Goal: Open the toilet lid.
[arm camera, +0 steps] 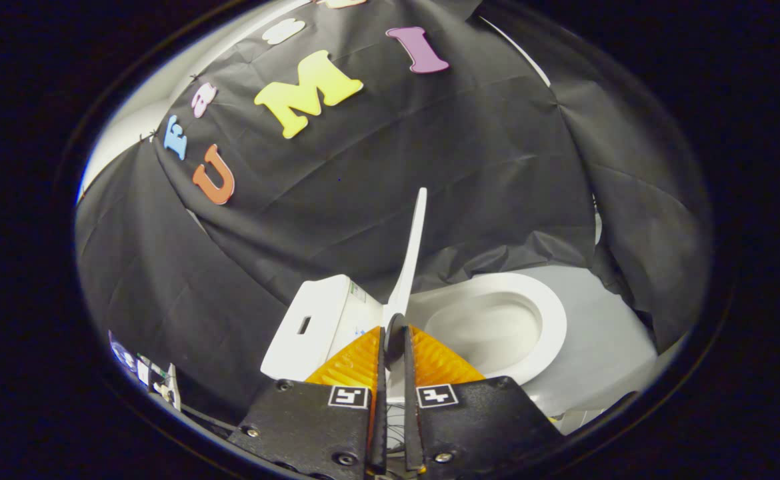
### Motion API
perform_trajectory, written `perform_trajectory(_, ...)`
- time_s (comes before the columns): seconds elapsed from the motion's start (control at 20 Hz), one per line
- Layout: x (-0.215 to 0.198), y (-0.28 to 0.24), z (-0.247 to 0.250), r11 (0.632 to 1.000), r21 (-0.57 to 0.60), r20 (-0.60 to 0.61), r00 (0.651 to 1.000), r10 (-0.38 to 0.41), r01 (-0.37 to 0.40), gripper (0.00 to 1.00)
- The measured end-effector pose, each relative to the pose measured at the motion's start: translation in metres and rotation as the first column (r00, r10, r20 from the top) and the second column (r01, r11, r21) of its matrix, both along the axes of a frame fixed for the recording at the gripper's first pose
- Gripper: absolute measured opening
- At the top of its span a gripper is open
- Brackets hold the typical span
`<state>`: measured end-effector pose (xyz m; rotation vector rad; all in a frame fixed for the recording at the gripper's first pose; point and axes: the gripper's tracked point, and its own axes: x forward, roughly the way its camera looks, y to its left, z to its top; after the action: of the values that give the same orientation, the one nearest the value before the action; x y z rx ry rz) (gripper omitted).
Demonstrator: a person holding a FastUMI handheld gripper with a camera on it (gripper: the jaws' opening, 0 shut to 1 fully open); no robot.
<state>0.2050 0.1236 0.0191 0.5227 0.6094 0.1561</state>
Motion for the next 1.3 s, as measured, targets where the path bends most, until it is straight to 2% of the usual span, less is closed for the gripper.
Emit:
perform_trajectory(0.35, 0.003, 0.032, 0.018, 0.997, -0.076, 0.027, 0.999, 0.031, -0.029, 0.15)
perform_trajectory(1.3, 0.013, 0.141, 0.052, 0.984, -0.090, 0.096, 0.982, 0.161, -0.152, 0.15)
